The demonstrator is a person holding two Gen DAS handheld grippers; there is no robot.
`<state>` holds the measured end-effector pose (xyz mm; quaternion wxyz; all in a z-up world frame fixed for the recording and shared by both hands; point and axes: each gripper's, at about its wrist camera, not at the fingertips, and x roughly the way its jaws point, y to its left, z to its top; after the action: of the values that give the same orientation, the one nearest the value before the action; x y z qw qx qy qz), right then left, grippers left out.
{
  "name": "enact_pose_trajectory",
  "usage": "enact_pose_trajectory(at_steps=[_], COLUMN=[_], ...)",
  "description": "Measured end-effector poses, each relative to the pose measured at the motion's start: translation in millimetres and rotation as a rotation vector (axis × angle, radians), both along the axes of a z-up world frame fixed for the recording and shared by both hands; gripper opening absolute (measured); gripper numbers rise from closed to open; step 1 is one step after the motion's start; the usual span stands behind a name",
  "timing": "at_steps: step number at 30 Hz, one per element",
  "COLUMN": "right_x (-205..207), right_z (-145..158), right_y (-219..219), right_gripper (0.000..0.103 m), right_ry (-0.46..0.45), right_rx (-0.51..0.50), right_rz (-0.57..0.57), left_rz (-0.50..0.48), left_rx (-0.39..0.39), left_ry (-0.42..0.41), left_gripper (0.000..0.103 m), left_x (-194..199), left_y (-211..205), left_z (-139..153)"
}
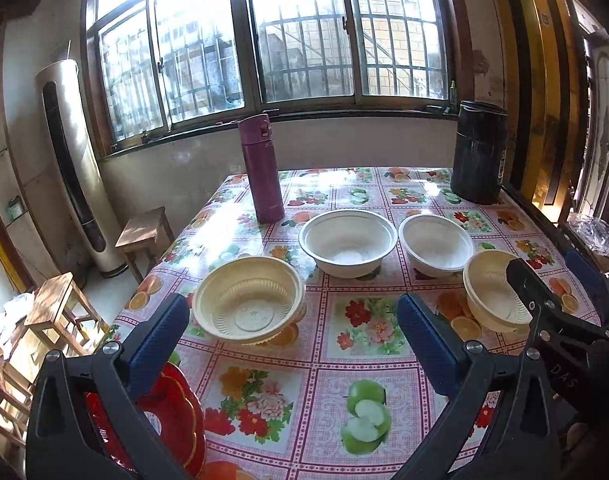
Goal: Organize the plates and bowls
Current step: 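Move both grippers toward the large beige ribbed bowl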
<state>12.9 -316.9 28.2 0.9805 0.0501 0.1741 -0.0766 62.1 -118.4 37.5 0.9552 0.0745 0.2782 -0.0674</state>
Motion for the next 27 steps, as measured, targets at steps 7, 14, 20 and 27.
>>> enact_pose_trajectory(at_steps=[7,14,20,27], right_x=[12,13,13,11], right_z=[-11,-13,-15,-15], right_y=[-41,-61,-60,-61], right_gripper=[0.103,0.103,0.103,0.103], right_ry=[0.043,0.063,0.073,0.068], right_rx=[0.083,0.13,0.107,0.107], right_rz=[-0.05,-0.114,-0.14,-0.153], left_rz=[-0.031,-0.054,-0.059,-0.05], left_rx=[0.078,0.173,0.164,0.175], left_ry=[0.011,-0.015,-0.005,0.02], left_gripper=[0.103,0.103,0.103,0.103], left_x=[15,20,30,42], left_y=[-46,-83,-92,-90], left_z=[-10,-22,-29,-43])
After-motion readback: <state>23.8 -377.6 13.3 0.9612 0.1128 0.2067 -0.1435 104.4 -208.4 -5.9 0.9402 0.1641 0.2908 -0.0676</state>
